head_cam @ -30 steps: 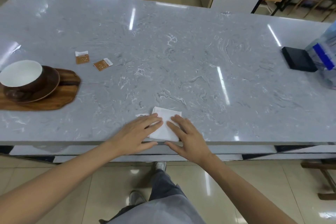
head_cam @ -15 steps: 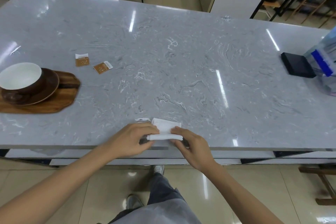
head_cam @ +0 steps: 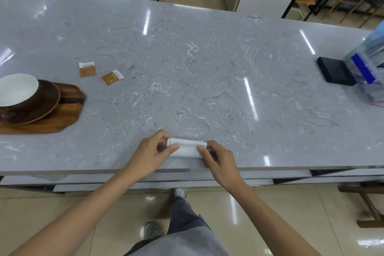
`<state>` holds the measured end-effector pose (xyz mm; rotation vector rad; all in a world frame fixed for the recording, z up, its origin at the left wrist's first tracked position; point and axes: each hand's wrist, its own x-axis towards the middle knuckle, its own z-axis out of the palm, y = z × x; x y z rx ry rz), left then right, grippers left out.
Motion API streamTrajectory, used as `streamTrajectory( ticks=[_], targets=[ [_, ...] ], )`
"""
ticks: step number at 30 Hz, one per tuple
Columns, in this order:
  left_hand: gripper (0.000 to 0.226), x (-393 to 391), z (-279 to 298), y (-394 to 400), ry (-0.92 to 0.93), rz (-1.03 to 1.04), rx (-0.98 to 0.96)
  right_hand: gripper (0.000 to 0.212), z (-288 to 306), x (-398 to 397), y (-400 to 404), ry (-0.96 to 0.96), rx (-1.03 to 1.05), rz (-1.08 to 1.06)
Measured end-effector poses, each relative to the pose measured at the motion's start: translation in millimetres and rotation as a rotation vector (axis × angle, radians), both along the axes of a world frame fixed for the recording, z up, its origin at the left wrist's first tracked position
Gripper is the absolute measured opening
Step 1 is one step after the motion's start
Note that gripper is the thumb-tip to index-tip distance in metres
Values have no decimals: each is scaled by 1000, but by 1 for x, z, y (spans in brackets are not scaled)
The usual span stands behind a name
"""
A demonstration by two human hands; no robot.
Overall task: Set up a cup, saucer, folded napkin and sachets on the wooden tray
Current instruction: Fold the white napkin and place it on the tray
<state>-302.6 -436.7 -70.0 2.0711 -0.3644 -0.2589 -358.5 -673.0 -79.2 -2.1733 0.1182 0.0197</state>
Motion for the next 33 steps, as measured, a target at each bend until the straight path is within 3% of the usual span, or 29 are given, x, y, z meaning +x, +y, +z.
streamTrajectory(
  ticks=[3, 7, 10, 16, 20, 23, 25, 30, 33],
  targets=[
    [21, 0, 0, -7, -39, 129, 31, 23, 1, 5, 7, 6, 34, -100],
    [27, -6, -4, -14, -136, 220, 114, 27, 1, 7, 19, -57, -89, -130],
    [39, -4, -8, -10, -144, 184, 83, 27, 1, 6, 29, -96, -191, -104],
    [28, -3, -11, -9, -207, 65, 52, 27, -2, 0, 26, -118, -209, -131],
    [27, 2, -10, -17, -338, 48, 199, 32, 1, 6, 28, -154, -320, -130],
    [26, 1, -11, -21, -468, 10, 335, 48, -2, 6, 32, -342, -566, 28],
    [30, 0, -13, -21, -574, -24, 409, 59, -7, 6, 31, -419, -624, 139],
    [43, 4, -19, -16, -645, -73, 576, 46, -14, 10, 20, -315, -534, 277],
    [47, 0, -28, -5, -632, -138, 644, 49, -21, 8, 9, -296, -602, 361]
  ],
)
